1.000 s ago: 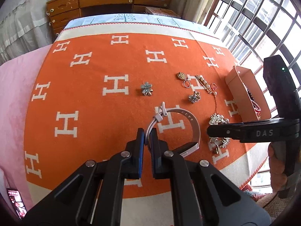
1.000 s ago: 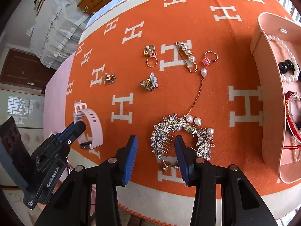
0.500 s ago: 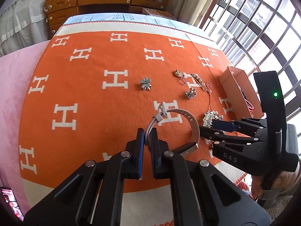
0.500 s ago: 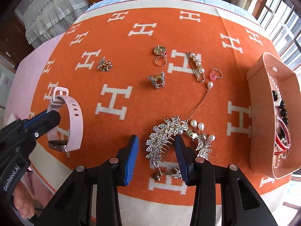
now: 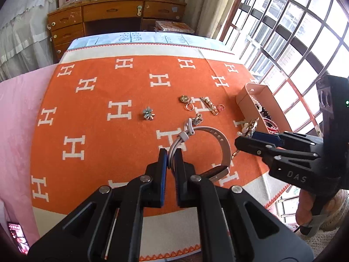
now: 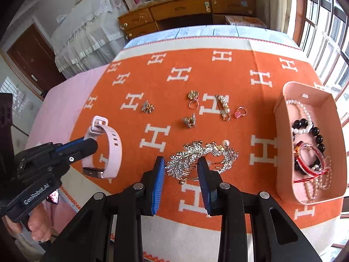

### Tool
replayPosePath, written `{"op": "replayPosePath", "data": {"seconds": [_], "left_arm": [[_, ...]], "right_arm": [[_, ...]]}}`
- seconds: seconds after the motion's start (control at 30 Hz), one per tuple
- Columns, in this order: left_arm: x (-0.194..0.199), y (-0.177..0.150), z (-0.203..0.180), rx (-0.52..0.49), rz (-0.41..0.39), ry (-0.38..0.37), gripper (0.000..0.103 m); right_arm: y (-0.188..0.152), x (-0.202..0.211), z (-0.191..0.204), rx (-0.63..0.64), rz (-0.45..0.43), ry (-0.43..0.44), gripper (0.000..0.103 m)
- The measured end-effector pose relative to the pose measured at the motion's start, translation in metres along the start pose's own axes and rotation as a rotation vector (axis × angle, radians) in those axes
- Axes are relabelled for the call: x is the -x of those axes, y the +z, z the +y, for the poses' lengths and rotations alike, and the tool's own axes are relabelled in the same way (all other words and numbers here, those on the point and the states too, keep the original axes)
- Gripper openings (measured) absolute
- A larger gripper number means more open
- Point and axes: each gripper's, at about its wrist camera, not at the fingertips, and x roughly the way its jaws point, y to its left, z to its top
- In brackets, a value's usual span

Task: Organize jewelry
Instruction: 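Lift the pink watch band with the left tool while the right tool closes on the silver hair comb, then carry the watch band and hair comb into the pink tray and open both tools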

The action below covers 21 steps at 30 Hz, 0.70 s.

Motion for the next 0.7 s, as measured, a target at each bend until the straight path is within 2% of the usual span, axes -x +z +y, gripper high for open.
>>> {"op": "replayPosePath", "data": {"seconds": [0.17,0.37,0.53,0.7], "left_arm": [[-0.003,0.029,-0.052,-0.082,-0.002,-0.029,0.004],[-0.026,0.071,-0.138,-0.208,-0.009,-0.08,0.004],[-0.066,0.102,-0.201,-0.27,0.013,-0.126,0.004],[-0.118,0.118,-0.234,-0.288,0.084,-0.139,0.004]], "right_arm": [[0.006,0.059,-0.038,-0.055,-0.12,0.006,0.03],[0.006,0.116,-0.109,-0.149,-0.227,-0.033,0.03],[0.0,0.124,-0.169,-0.224,-0.217,-0.03,0.03],[-0.009,0.106,-0.204,-0.255,-0.157,0.002,0.03]]}}
